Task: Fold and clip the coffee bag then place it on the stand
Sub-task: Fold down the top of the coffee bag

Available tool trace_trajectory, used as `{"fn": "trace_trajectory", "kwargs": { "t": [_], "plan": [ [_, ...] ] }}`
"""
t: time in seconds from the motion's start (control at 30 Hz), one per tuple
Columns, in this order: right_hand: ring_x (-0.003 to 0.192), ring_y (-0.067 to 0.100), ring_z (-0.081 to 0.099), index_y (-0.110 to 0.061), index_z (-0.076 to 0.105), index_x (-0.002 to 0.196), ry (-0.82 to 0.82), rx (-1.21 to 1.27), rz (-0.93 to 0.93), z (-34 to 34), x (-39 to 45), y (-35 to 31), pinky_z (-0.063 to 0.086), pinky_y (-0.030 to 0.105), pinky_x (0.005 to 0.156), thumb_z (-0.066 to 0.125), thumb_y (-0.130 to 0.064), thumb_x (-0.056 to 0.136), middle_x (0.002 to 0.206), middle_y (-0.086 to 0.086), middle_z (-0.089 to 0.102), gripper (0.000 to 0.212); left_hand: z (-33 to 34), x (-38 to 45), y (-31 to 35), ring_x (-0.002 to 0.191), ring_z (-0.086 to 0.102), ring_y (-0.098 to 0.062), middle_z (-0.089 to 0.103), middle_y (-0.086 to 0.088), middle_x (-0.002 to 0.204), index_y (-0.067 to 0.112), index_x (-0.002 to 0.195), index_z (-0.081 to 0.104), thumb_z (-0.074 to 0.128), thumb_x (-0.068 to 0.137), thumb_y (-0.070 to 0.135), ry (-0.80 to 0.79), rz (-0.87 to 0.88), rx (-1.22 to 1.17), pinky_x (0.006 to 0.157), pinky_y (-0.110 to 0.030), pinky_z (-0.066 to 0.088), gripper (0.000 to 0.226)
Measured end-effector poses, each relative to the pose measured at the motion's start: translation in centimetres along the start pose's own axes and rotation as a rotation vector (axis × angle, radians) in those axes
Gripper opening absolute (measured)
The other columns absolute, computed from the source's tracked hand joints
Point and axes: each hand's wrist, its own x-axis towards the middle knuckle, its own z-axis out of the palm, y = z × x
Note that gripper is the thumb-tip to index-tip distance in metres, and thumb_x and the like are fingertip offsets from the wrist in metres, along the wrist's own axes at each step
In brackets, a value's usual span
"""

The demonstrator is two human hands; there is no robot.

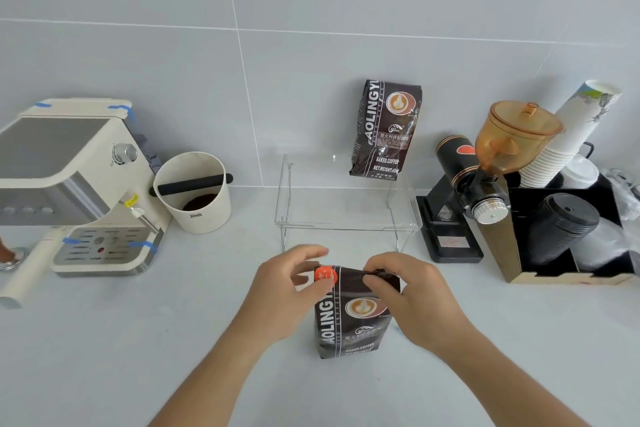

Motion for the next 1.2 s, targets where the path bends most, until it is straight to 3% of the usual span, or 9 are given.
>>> {"fn": "trace_trajectory", "kwargs": {
  "t": [0.13,0.2,0.33,0.53,0.63,0.8,0.87,1.0,1.2],
  "plan": [
    [0.084,0.006,0.059,-0.027,0.07,0.077,0.006,0.038,0.001,0.0,0.2,0.2,0.043,0.008,0.065,0.071,-0.005,0.083,0.082,-0.011,0.062,0.022,0.1,0.6,-0.1,0.077,0.073,-0.007,0.079,0.007,0.085,0.037,0.079,0.076,0.075,0.08,0.007,-0.058,0.024,-0.041,0.077,-0.02,0.056,0.03],
    [0.078,0.002,0.06,-0.031,0.067,0.074,-0.003,0.047,0.034,0.0,0.4,0.2,0.043,0.008,0.064,0.07,-0.006,0.084,0.078,-0.013,0.067,0.027,0.2,0.9,-0.2,0.069,0.07,-0.009,0.078,0.0,0.077,0.032,0.082,0.076,0.074,0.081,0.004,-0.062,0.001,-0.111,0.071,-0.016,0.053,0.028],
    [0.061,-0.002,0.062,-0.033,0.067,0.071,0.013,0.229,0.213,0.5,0.7,0.4,0.045,0.007,0.056,0.071,-0.006,0.084,0.072,-0.017,0.073,0.03,0.7,1.1,-0.5,0.055,0.055,-0.012,0.064,0.005,0.055,0.026,0.085,0.068,0.069,0.085,0.002,-0.103,-0.052,-0.223,0.056,-0.016,0.044,0.024],
    [0.058,0.006,0.066,-0.023,0.074,0.068,0.024,0.455,0.353,0.7,1.7,0.3,0.049,0.016,0.055,0.071,0.003,0.082,0.063,-0.006,0.075,0.03,0.8,1.3,-0.9,0.064,0.059,-0.009,0.066,0.011,0.067,0.029,0.076,0.072,0.078,0.072,-0.003,-0.163,-0.024,-0.182,0.066,-0.02,0.05,0.033],
    [0.061,0.022,0.065,-0.016,0.075,0.068,-0.024,0.567,0.427,0.6,2.0,0.5,0.05,0.029,0.058,0.069,0.007,0.082,0.064,0.005,0.073,0.028,1.1,0.9,-1.2,0.067,0.061,-0.005,0.066,0.017,0.069,0.033,0.078,0.071,0.081,0.065,-0.007,-0.128,-0.028,-0.143,0.07,-0.027,0.053,0.043],
    [0.055,0.016,0.068,-0.016,0.076,0.07,-0.145,0.592,0.499,0.4,2.5,1.0,0.051,0.019,0.046,0.065,0.005,0.083,0.065,0.005,0.074,0.027,1.7,0.9,-1.7,0.066,0.063,-0.01,0.068,0.011,0.07,0.036,0.077,0.072,0.078,0.07,-0.008,-0.072,-0.029,-0.152,0.07,-0.028,0.056,0.045],
    [0.063,0.009,0.069,-0.021,0.077,0.077,-0.217,0.483,0.439,0.3,2.2,1.2,0.052,0.016,0.054,0.069,-0.002,0.081,0.071,-0.004,0.076,0.022,1.6,1.0,-1.9,0.066,0.065,-0.007,0.072,0.012,0.07,0.036,0.077,0.074,0.079,0.07,-0.007,-0.066,-0.038,-0.157,0.068,-0.022,0.056,0.045],
    [0.084,-0.002,0.059,-0.031,0.072,0.102,-0.319,-0.065,0.094,0.0,1.4,2.1,0.042,0.005,0.072,0.075,-0.018,0.077,0.086,-0.015,0.063,0.028,1.5,1.1,-2.4,0.072,0.07,-0.005,0.077,0.012,0.079,0.039,0.081,0.076,0.082,0.069,-0.003,-0.059,-0.061,-0.181,0.069,-0.017,0.055,0.044],
    [0.075,0.0,0.054,-0.023,0.074,0.103,-0.301,-0.137,-0.114,-0.1,0.9,2.6,0.039,0.009,0.067,0.066,-0.012,0.087,0.081,-0.012,0.057,0.021,1.3,1.3,-2.7,0.083,0.072,-0.006,0.078,0.013,0.089,0.042,0.078,0.077,0.084,0.07,0.004,-0.091,-0.024,-0.097,0.078,-0.015,0.054,0.04]
  ]
}}
